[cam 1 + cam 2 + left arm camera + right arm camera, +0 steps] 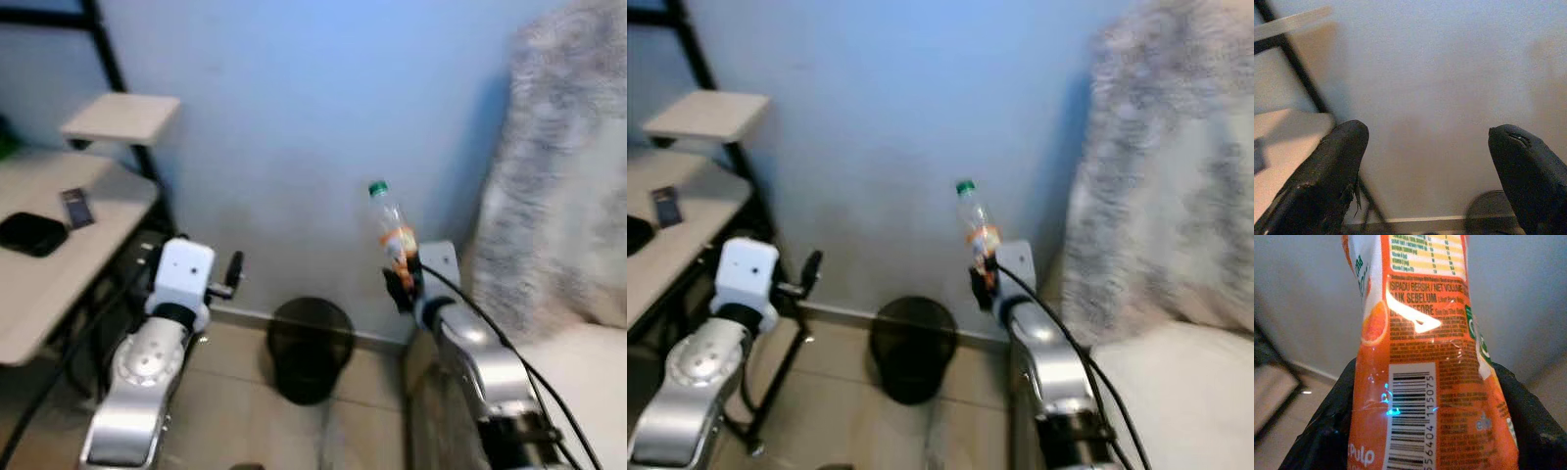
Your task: Clean up the room
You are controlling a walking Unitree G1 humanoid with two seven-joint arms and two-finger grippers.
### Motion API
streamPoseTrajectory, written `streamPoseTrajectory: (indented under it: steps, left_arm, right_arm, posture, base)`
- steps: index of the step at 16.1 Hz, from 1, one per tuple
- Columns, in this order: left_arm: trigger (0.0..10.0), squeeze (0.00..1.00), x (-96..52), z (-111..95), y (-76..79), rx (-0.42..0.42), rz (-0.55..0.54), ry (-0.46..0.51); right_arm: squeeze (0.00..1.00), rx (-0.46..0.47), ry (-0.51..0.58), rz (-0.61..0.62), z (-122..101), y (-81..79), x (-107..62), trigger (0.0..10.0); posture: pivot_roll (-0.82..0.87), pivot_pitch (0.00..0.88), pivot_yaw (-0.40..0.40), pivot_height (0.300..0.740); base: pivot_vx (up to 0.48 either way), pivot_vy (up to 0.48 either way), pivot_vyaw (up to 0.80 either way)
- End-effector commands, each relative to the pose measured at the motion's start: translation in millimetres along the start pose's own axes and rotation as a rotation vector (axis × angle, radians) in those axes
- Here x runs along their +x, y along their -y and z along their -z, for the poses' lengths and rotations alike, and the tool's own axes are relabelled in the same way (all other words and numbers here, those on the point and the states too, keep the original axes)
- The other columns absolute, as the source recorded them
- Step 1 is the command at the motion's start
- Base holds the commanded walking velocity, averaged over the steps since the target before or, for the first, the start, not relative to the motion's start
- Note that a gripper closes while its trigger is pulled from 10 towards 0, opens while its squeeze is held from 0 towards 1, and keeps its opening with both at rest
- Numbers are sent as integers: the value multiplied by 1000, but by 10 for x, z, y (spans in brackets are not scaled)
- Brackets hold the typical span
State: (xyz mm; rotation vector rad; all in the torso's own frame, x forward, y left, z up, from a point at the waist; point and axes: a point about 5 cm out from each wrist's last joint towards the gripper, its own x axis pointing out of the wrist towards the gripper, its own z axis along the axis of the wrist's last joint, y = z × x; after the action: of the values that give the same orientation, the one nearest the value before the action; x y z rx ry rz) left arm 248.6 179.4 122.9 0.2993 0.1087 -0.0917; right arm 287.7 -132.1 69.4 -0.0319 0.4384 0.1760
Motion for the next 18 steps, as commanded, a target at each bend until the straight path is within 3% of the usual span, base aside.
streamPoseTrajectory:
  steps: [1, 3, 9, 11, 14, 16, 18]
  left_arm:
    - [10000, 0, 7, -30, -8, 0, 1, 10]
    - [10000, 0, 10, -29, -4, 1, 5, 9]
    - [10000, 0, -9, -12, 18, 5, 18, 3]
    - [10000, 0, -42, 52, 63, 27, 65, -25]
    - [10000, 0, -141, 223, 178, 152, 294, -98]
    - [10000, 0, -225, 367, 119, 278, 455, -162]
    - [10000, 0, -240, 393, 60, 312, 499, -180]
  right_arm:
    - [0, 4, 15, -14, -55, -39, 11, 10000]
    - [0, -3, 3, -33, -41, -59, 14, 10000]
    - [0, -143, -74, -153, 66, -137, 56, 10000]
    - [0, -203, -114, -210, 154, -144, 105, 10000]
    - [0, -292, -171, -259, 328, -223, 254, 10000]
    - [0, -314, -202, -226, 368, -293, 392, 10000]
    - [0, -329, -210, -219, 368, -328, 446, 10000]
  posture:
    - [160, 0, -14, 740]
    - [161, 0, -13, 740]
    - [166, 0, -18, 740]
    - [167, 0, -22, 740]
    - [173, 0, -30, 740]
    - [181, 0, -36, 740]
    - [188, 0, -40, 740]
  base:
    - [356, 0, 0]
    - [354, 0, 0]
    - [347, 0, 0]
    - [0, 0, 0]
    - [0, 0, 0]
    - [0, 0, 0]
    - [0, 0, 0]
